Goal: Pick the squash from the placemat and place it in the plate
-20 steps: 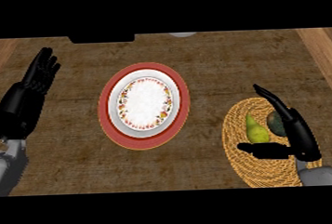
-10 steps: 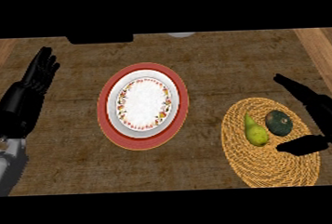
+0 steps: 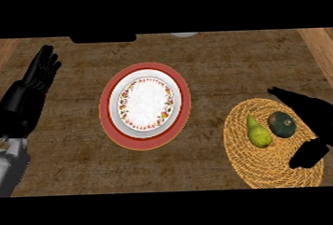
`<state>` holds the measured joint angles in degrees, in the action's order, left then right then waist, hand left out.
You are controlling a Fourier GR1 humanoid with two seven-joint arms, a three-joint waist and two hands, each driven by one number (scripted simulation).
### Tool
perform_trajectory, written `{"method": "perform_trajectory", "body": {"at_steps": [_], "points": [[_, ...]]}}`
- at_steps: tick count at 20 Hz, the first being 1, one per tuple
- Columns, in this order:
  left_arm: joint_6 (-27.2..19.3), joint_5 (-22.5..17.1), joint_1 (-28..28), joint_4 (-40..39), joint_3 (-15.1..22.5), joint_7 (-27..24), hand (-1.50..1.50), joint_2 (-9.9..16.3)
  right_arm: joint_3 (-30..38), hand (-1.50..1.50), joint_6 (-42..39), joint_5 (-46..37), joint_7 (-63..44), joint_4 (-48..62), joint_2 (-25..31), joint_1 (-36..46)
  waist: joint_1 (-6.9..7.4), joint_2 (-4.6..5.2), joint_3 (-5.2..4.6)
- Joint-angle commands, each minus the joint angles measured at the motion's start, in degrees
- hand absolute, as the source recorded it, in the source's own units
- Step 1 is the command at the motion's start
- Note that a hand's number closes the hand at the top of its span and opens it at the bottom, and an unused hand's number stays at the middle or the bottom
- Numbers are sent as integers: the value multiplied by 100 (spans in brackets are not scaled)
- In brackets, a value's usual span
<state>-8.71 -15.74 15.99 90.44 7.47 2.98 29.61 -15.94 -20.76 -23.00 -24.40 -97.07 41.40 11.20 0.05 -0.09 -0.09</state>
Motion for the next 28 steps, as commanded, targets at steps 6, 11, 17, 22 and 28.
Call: {"method": "perform_trajectory", "body": {"at_steps": [6, 11, 17, 22, 28], "points": [[-60, 547, -319, 293, 140, 65, 0, -556, -105, -150, 136, -1199, -178, 822, -579, 139, 30, 12, 10], [430, 319, -165, 35, -451, 205, 0, -381, 65, -150, -214, -1457, -145, 958, -552, -26, -14, 5, 8], [710, 423, -113, 208, -668, 271, 0, -502, 305, -150, -220, -1804, 178, 2064, -1065, 481, 25, 13, 10], [657, 671, 120, 303, -769, 653, 0, -654, 572, -150, -370, -1984, 845, 2417, -858, 356, 2, 9, 10], [698, 983, -199, 229, -711, 182, 0, -978, 396, -150, 392, -2723, 975, 3625, -1517, 649, 34, 18, 11]]}}
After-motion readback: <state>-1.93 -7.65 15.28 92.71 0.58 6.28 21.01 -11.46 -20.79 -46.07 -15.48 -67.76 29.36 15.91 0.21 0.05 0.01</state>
